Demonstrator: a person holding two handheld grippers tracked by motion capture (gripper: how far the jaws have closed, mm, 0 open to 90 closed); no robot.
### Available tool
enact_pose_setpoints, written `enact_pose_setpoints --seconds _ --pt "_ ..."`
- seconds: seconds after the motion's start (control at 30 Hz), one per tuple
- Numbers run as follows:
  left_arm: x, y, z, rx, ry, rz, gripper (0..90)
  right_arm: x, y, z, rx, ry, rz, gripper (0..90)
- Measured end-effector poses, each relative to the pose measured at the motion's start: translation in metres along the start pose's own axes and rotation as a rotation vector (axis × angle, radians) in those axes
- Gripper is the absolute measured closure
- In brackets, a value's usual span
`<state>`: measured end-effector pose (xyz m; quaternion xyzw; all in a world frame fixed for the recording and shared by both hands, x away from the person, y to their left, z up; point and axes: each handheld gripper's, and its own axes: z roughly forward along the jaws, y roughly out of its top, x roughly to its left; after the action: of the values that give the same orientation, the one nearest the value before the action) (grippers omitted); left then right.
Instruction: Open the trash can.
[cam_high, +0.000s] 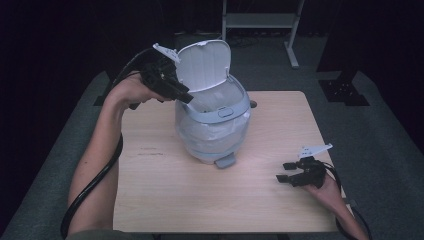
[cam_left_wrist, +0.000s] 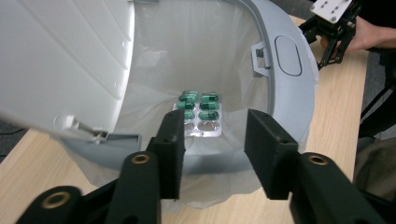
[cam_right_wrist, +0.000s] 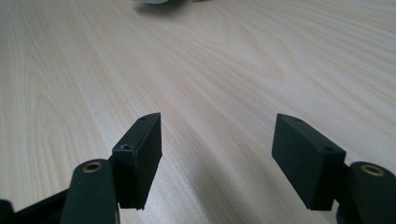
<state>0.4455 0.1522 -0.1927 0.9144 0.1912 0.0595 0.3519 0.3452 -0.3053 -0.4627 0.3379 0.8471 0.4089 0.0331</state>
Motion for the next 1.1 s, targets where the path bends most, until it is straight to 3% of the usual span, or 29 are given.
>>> enact_pose_setpoints --seconds 0.3,0.47,0.63,0.8,1.1 --pt "0.012 -0.015 -0.013 -0.023 0.035 -0.056 67.0 -0.001 0.0 0.0 -0.002 -0.008 0.01 32.0" --pt "0.021 -0.022 -0.016 -0.03 0.042 -0.081 76.2 -0.003 -0.001 -0.001 -0.005 -0.013 0.012 32.0" --pt "0.027 -0.026 -0.017 -0.035 0.035 -0.087 82.7 -0.004 -0.001 -0.002 -0.007 -0.018 0.018 32.0" --pt "0.038 -0.027 -0.02 -0.048 0.061 -0.097 88.1 -0.005 -0.001 -0.004 -0.012 -0.024 0.024 32.0" --pt "0.062 -0.028 -0.022 -0.071 0.059 -0.116 88.9 -0.007 -0.002 -0.007 -0.019 -0.03 0.03 32.0"
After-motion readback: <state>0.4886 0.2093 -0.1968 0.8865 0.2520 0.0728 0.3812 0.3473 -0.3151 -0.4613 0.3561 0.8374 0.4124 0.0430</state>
